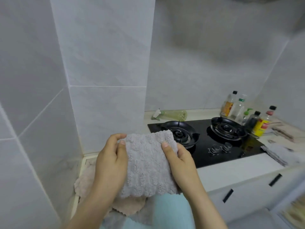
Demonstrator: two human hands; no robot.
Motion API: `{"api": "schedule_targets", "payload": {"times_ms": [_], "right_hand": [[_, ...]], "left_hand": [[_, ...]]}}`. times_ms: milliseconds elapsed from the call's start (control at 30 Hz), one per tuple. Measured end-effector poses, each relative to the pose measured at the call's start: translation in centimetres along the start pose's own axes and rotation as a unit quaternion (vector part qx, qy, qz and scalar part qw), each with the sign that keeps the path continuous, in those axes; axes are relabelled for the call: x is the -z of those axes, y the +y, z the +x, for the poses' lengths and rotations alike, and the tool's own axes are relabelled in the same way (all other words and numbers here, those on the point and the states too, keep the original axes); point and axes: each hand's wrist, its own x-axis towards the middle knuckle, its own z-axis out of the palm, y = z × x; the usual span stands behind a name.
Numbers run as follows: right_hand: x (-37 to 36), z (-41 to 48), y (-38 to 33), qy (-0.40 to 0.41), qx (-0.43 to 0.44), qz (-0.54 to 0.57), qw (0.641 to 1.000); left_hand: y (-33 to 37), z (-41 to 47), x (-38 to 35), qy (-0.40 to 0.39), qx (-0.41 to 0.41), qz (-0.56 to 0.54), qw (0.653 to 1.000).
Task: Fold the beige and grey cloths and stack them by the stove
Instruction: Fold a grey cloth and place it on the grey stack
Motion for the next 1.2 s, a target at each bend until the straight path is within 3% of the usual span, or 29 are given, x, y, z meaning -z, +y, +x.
{"api": "schedule_targets", "payload": {"times_ms": [167, 433, 700, 967, 1200], "right_hand": [[7.2, -1.3, -5.7, 0.039, -0.008, 0.007, 0.999], [21.5, -2.8, -10.1, 0.091, -0.004, -0.004, 0.996], [33.3, -2.0, -7.9, 0.102, -0.029, 0.013, 0.994], [41.0, 4.1, -3.9, 0.165, -0.049, -0.018, 0.985], [48.3, 9.0, -1.5, 0.233, -0.025, -0.147, 0.961]], "left_hand": [[8.4, -0.8, -3.2, -0.050, 0.015, -0.037, 0.998], [15.0, -5.3, -13.7, -0.192, 0.161, -0.079, 0.965], [22.0, -9.7, -24.2, -0.164, 0.061, -0.059, 0.983], [22.6, -7.5, -35.3, -0.248, 0.018, -0.018, 0.968], [23.7, -5.3, -45.5, -0.259, -0.009, -0.006, 0.966]]}}
